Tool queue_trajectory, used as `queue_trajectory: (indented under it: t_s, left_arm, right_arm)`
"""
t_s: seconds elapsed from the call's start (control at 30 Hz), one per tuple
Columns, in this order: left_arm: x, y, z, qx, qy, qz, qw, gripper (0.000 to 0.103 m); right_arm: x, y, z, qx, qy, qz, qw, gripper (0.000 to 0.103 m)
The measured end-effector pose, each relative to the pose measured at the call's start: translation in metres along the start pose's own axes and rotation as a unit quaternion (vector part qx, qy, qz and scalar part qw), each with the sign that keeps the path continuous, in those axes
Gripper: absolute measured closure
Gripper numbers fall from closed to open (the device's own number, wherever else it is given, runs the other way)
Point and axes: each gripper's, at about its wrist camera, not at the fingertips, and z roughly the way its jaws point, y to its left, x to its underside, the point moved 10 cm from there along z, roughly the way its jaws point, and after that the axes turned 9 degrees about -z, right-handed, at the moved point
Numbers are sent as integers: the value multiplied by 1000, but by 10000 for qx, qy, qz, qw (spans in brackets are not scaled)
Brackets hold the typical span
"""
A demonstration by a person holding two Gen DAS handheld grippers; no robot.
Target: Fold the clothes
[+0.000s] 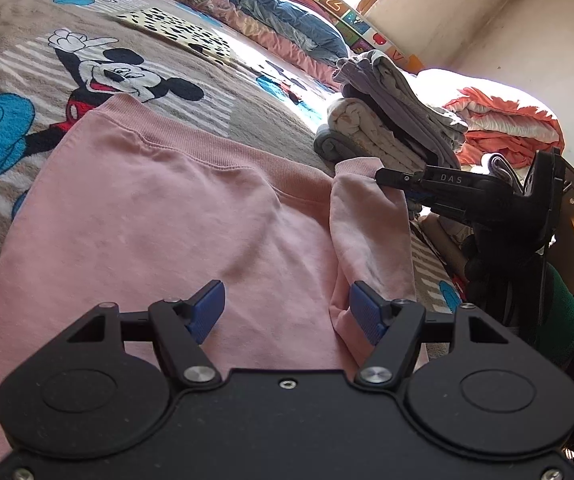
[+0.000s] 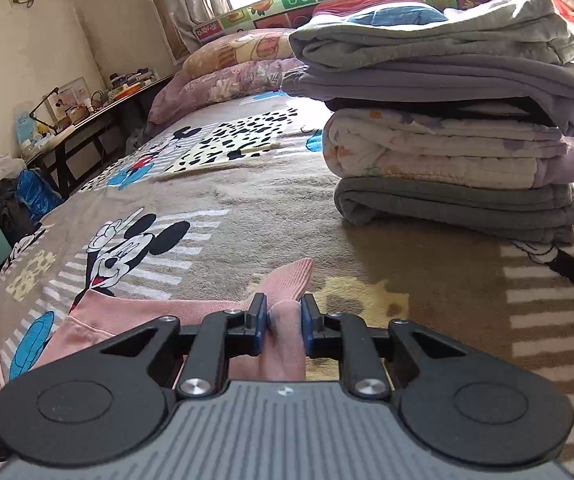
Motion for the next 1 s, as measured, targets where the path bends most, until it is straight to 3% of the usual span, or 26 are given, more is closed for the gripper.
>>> queue_trajectory:
  t_s: [0.27,0.63,1.0]
  left_arm:
    - [-3,-3,-6,81,-80,65,9999,35]
    - [0,-15,-11,206,-60,287,9994,35]
    - [26,-47,-18,427,62,1144,9925,35]
  right_arm:
    - [-15,5,-38,33,-389,-71,9992,90]
    - [-31,-20,-126,389,-1095,314,9927,91]
    - [10,-65,-204,938,-1495,1064,9785,91]
